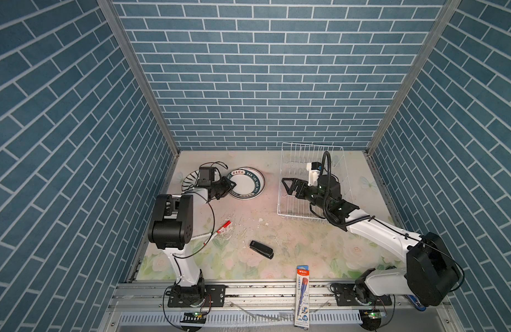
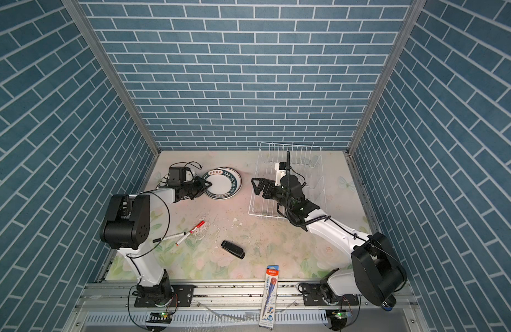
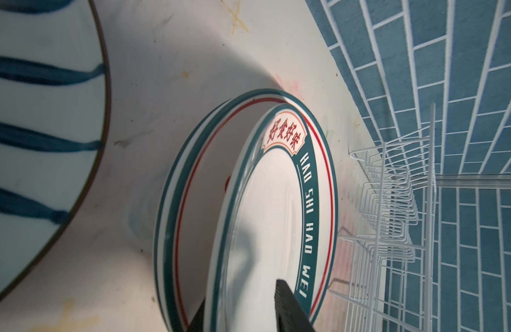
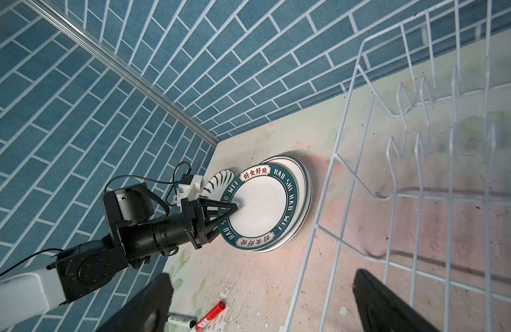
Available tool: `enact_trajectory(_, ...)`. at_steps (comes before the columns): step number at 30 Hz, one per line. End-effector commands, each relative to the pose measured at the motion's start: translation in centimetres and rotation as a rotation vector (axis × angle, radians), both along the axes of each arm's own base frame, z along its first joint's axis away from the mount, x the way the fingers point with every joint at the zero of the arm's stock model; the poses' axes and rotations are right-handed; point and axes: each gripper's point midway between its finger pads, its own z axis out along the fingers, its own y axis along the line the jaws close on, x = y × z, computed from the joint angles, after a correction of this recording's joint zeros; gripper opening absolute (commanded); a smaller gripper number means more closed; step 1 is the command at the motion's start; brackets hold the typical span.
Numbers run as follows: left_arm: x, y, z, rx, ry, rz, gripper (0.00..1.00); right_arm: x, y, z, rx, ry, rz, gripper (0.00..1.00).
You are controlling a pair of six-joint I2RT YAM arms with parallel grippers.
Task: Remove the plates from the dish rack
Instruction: 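Lower the green-rimmed plate onto the printed plate stack with the left gripper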
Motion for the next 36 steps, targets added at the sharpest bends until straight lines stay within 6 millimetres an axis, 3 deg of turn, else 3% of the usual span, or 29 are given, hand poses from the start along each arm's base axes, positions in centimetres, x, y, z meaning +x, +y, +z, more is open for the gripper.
enact_trajectory(1,0.3,1.0,1.9,0.086,-0.033,-0.010,0.36,0.2,0.1,2.4,0.021,-0.059,0.003,0.99)
enact_trajectory(17,0.0,1.7,0.8,0.168,0.000,-0.026,0.57,0.4,0.1,1.4,0.004,-0.045,-0.007,0.99)
enact_trajectory(36,0.8,-0.1,0.3,0.095,-0.006,-0.058,0.59,0.5,0.0,1.0,-0.001,-0.033,-0.016,0.99)
